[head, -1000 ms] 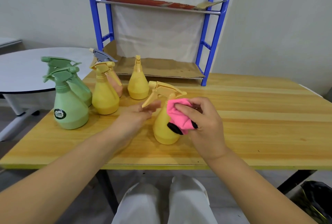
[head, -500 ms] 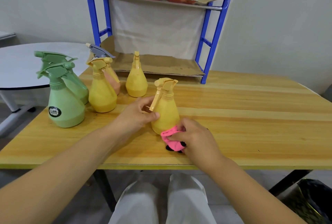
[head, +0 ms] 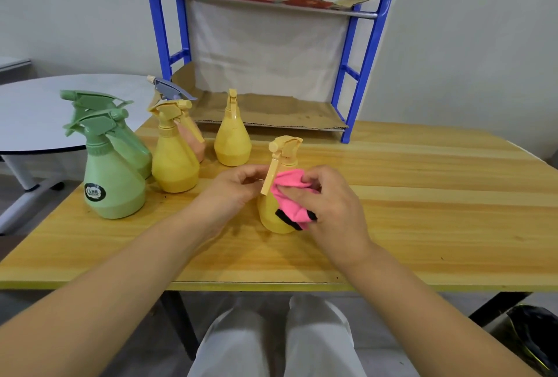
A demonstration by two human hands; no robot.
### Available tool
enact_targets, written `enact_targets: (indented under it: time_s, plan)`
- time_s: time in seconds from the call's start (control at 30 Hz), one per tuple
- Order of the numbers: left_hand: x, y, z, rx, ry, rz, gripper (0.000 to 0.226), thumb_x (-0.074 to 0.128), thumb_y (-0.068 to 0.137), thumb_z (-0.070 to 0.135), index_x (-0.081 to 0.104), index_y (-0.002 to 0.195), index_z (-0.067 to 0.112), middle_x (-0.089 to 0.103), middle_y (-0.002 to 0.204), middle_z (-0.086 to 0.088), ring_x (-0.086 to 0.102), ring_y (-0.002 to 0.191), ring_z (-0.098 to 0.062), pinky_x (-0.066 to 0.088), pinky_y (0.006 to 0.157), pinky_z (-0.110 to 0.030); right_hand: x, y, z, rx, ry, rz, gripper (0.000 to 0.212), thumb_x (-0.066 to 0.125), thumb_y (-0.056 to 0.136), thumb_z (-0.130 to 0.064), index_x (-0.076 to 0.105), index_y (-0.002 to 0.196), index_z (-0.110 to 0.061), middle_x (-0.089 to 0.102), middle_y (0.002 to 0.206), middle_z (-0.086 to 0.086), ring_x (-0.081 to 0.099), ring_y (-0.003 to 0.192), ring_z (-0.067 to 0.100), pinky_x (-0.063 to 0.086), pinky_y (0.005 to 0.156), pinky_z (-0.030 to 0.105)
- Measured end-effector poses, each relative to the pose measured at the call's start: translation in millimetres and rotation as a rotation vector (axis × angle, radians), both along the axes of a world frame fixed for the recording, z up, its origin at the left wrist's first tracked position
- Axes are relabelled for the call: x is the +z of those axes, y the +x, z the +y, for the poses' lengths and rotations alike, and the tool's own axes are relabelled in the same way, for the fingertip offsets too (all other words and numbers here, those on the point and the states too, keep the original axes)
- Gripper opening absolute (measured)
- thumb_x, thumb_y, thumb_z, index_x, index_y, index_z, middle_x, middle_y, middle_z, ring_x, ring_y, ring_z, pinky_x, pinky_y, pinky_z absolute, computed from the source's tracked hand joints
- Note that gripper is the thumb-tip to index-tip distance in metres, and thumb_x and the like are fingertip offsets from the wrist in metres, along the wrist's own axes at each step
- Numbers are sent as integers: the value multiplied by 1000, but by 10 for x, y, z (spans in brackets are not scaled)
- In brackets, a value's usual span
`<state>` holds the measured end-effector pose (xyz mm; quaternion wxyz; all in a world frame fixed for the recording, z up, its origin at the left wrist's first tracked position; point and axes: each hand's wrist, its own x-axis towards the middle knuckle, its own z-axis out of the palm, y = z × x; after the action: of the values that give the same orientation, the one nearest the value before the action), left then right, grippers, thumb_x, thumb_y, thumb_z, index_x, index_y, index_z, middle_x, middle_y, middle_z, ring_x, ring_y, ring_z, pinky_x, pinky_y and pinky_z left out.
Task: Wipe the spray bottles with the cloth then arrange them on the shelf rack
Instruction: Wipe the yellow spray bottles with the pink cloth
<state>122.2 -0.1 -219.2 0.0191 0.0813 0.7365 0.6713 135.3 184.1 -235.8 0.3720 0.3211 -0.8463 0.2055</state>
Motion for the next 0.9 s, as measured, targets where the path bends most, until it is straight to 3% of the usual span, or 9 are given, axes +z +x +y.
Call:
enact_targets:
  time_s: [0.23,0.37,0.47,0.53,0.63,0.7,0.73,0.8,0.9]
  plan:
    - [-46,-49,-31,10,13,0,26,62,85,4,69,106,18,70,108,0,63,104,-15,49,91,-28,-241,112,128,23,208,-40,46,82,66,-10,70,105,-31,53,87,3,51,78,21,40,49,26]
    - [-38,-15,-18,67,-1,17,26,66,82,4,67,102,21,65,102,-1,57,88,-10,49,82,-21,-236,146,181,20,293,-91,19,66,80,-25,73,95,-34,52,80,0,51,72,20,26,50,22]
    - [70,1,-48,91,-80,44,21,67,81,6,66,96,21,60,89,3,53,78,-6,47,72,-14,-205,138,245,33,302,-129,32,77,72,-18,72,99,-34,51,80,0,50,71,19,27,50,22]
    - [185,-47,-106,169,-179,121,17,65,84,12,64,98,24,59,90,7,51,76,-5,46,79,-21,-202,142,311,36,281,-145,41,81,66,-11,72,100,-33,53,80,0,51,72,18,31,49,23]
    - [436,-129,-177,208,-362,339,32,59,85,33,55,115,42,58,107,21,55,91,6,34,108,-41,-201,173,352,5,215,-120,47,83,62,-3,73,100,-30,56,84,2,52,77,17,44,46,27]
    - [616,-143,-168,63,-499,452,42,55,90,29,48,130,40,51,121,21,49,108,6,32,108,-25,-204,182,321,-12,134,-57,50,84,59,0,73,101,-24,57,88,4,51,82,17,48,48,28]
    - [693,-151,-152,-5,-588,502,42,54,92,22,48,133,34,50,123,18,46,112,4,30,101,-9,-204,182,287,-15,94,-23,51,83,60,2,72,104,-21,58,91,6,51,85,17,49,50,29]
    - [800,-192,-119,-73,-717,583,35,54,92,14,58,125,26,56,118,13,46,108,6,28,87,4,-200,175,205,-7,15,39,47,77,67,0,69,110,-19,55,99,6,52,89,20,51,56,30]
    - [815,-223,-83,-75,-717,571,26,59,90,13,68,111,25,66,108,6,57,99,-3,42,87,-11,-168,123,70,-14,-96,76,44,70,76,-6,64,118,-17,54,105,9,53,92,23,51,64,31]
